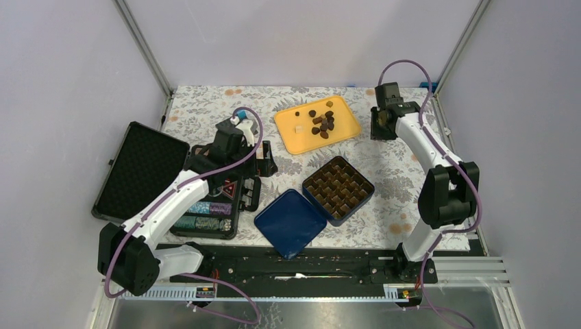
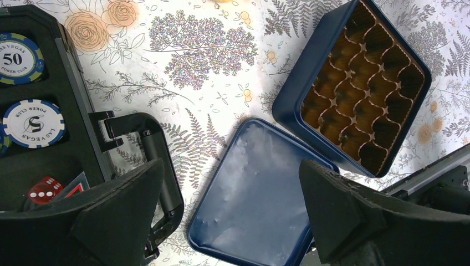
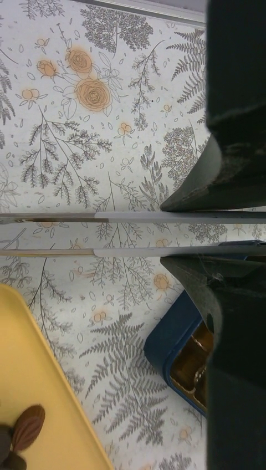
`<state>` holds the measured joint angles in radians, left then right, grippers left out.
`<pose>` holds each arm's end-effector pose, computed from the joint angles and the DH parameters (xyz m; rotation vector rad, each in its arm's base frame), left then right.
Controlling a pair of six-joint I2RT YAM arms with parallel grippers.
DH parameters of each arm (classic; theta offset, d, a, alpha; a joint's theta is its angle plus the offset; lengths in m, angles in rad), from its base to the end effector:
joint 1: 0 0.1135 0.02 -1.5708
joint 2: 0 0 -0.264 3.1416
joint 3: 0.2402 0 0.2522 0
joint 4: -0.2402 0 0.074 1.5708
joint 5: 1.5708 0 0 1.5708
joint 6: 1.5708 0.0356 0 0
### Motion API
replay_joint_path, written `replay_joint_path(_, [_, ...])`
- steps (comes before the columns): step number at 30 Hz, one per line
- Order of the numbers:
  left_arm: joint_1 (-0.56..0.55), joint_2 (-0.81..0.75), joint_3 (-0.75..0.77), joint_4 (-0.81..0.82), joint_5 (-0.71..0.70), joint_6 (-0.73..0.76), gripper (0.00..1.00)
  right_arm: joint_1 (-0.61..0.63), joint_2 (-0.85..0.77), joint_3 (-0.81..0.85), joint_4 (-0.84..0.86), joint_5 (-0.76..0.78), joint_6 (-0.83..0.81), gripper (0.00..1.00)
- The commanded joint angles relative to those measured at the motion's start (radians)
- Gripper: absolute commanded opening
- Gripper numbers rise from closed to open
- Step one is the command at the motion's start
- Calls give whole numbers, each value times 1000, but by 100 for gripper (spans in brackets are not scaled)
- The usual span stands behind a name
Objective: Pack the chocolate
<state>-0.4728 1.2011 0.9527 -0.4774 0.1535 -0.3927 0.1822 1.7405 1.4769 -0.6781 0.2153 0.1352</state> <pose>0.2276 -0.1225 0.2851 0.1764 2.3597 -0.6110 0.3758 0.0615 0.2799 0.0290 2.4864 -0.1374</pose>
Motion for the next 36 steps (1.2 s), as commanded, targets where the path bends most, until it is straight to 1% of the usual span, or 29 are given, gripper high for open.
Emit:
replay_joint_path(1, [2,-32,-9,31,-3,5,99,5,-101,50,34,-55,12,37])
replay_joint_path(7, [2,-27,-19,31,-1,-7,99,19,-117,85,76,-205,27,37])
replay_joint_path(11, [1,-25,-16,31,1,-9,99,66,-79,115,87,-213,20,38])
replay_joint_path(13, [1,-23,-9,31,-1,-12,99,81,-58,118,87,-249,17,38])
replay_joint_path(18, [1,-11,3,30,-4,-23,99,90,-49,45,125,-289,4,38])
replay_joint_path(21, [1,-2,6,31,8,-26,99,96,-37,25,111,-287,-33,39])
replay_joint_path(24, [2,7,10,31,11,-26,99,103,-30,6,97,-246,-64,39])
replay_joint_path(25, [2,11,13,31,13,-26,99,104,-29,-2,97,-223,-71,39])
replay_joint_path(29, [1,22,22,33,18,-31,99,110,-22,-41,131,-230,-95,40])
replay_joint_path(31, [2,32,27,35,24,-31,99,120,-7,-40,132,-221,-104,41])
replay_joint_path(33, [1,39,32,35,28,-31,99,135,7,-35,121,-179,-117,41])
replay_joint_path(36, [2,39,31,34,25,-29,99,144,9,-45,119,-171,-128,42])
